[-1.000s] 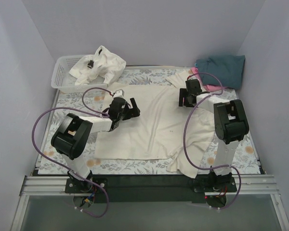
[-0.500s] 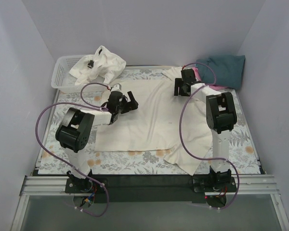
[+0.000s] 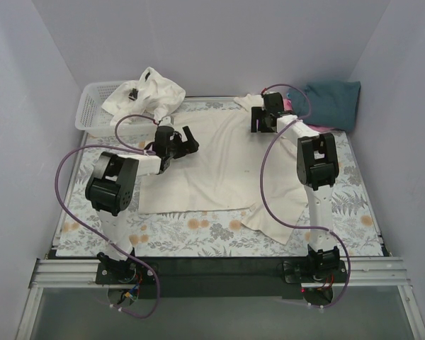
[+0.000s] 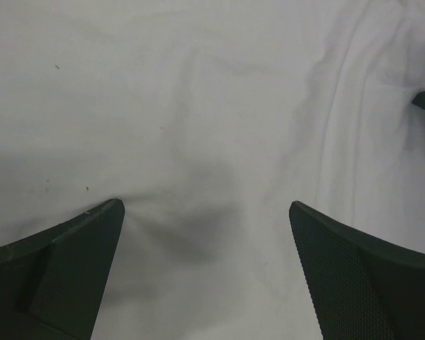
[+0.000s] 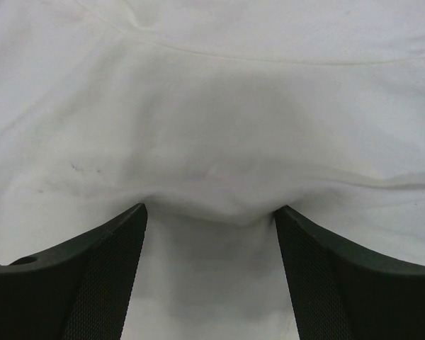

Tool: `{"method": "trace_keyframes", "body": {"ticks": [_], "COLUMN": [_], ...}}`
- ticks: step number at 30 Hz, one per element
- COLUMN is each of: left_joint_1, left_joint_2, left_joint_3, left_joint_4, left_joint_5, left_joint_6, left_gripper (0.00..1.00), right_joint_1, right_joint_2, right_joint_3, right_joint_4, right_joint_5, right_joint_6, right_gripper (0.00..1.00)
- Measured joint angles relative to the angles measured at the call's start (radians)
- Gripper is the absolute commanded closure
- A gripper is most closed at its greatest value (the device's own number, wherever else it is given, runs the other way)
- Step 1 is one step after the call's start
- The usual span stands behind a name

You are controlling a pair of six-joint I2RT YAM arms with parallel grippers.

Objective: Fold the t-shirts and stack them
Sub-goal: Flatten the tshirt out

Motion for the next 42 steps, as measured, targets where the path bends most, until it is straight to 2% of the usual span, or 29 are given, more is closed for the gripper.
{"method": "trace_keyframes", "body": {"ticks": [4, 8, 13, 17, 21, 26, 29, 34, 42], "left_joint_1": [0.001, -0.001, -0.026, -0.071, -0.122, -0.130, -0.130, -0.130, -0.131], "left_joint_2": [-0.016, -0.108, -0.369, -0.591, -0.746, -0.834, -0.888, -0.961, -1.062], "left_joint_3": [-0.014, -0.058, -0.132, -0.210, -0.362, -0.449, -0.464, -0.507, -0.574], "left_joint_4": [0.006, 0.006, 0.010, -0.034, -0.193, -0.460, -0.584, -0.720, -0.875], "left_joint_5": [0.032, 0.042, -0.016, -0.151, -0.358, -0.503, -0.545, -0.578, -0.592], "left_joint_6": [0.024, 0.053, 0.078, 0.052, -0.029, -0.145, -0.232, -0.359, -0.521], "left_gripper": [0.04, 0.04, 0.04, 0.04, 0.04, 0.06, 0.08, 0.09, 0.10], "right_joint_1": [0.010, 0.031, 0.057, 0.072, 0.094, 0.140, 0.146, 0.145, 0.145], "right_joint_2": [-0.040, -0.194, -0.481, -0.711, -0.883, -1.076, -1.175, -1.228, -1.212], "right_joint_3": [-0.047, -0.188, -0.327, -0.480, -0.695, -1.017, -1.130, -1.151, -1.151], "right_joint_4": [0.008, 0.021, 0.093, 0.173, 0.216, 0.197, 0.174, 0.177, 0.185], "right_joint_5": [-0.016, -0.041, -0.060, -0.064, -0.056, -0.035, -0.011, 0.042, 0.065], "right_joint_6": [-0.014, -0.023, -0.026, -0.021, -0.004, 0.032, 0.044, 0.056, 0.056], "right_gripper": [0.33, 0.32, 0.32, 0.32, 0.32, 0.32, 0.31, 0.31, 0.30]}}
